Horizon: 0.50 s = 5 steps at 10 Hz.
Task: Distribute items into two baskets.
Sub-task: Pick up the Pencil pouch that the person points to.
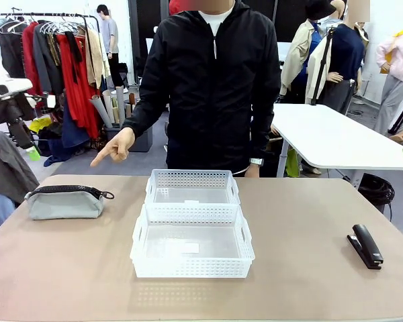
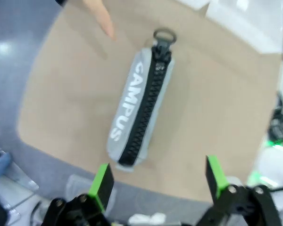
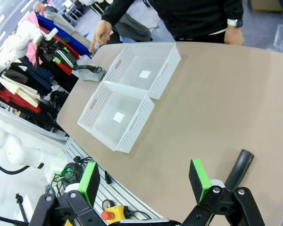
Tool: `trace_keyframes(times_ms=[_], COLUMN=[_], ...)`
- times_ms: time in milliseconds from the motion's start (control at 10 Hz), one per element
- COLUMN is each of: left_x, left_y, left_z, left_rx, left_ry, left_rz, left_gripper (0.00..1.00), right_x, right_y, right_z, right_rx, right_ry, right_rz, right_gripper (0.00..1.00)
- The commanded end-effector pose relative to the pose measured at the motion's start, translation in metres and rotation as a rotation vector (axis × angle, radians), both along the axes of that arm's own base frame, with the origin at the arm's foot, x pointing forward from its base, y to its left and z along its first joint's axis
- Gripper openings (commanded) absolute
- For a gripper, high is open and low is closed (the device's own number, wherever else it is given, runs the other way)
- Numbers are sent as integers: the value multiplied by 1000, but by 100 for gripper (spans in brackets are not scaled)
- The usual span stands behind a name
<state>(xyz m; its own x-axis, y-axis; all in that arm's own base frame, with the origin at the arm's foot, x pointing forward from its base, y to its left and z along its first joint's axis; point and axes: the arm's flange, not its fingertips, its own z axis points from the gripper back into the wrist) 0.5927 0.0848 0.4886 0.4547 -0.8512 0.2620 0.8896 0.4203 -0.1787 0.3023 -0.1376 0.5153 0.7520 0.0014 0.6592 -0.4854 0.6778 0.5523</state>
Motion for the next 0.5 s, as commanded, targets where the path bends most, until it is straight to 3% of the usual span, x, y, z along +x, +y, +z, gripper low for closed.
trace_keyframes(times_ms=[0, 300, 400], left_x=[5, 18, 21], left_y=[-3, -20, -23], left_z=[-12, -31, -36], left_rx=[64, 115, 111], left_ry=[-56, -139, -112], left_rz=[-73, -185, -200], left_gripper=[100, 100, 100], right_x=[1, 1, 1], right_y=[0, 0, 0], right_z=[2, 2, 2], right_rx=[14, 14, 14], right_ry=[-13, -13, -13], right_rz=[7, 7, 7], right_gripper=[100, 100, 100])
